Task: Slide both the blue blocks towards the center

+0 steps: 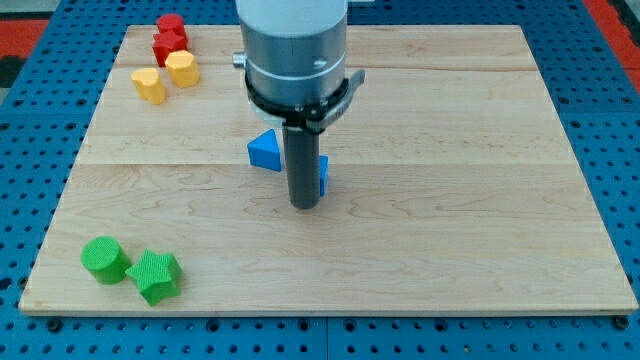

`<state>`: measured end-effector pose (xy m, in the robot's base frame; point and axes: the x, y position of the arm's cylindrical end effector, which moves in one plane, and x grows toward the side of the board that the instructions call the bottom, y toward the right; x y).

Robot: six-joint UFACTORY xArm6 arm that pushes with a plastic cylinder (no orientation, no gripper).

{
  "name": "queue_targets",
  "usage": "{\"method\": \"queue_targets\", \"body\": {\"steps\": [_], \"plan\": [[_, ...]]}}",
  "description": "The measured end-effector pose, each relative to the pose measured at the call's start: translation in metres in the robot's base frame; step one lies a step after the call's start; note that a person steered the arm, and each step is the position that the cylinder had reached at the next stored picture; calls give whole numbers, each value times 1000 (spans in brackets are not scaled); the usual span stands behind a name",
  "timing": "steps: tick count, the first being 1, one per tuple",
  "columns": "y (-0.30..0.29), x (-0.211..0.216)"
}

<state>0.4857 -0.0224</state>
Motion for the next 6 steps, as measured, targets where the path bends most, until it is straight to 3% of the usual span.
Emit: {"method": "queue_targets", "body": {"steps": [1, 2, 3, 4, 5, 6], "plan": [[-36, -28], [-85, 10], [-82, -34], [-26, -85], [13, -72], [-73, -51]]}}
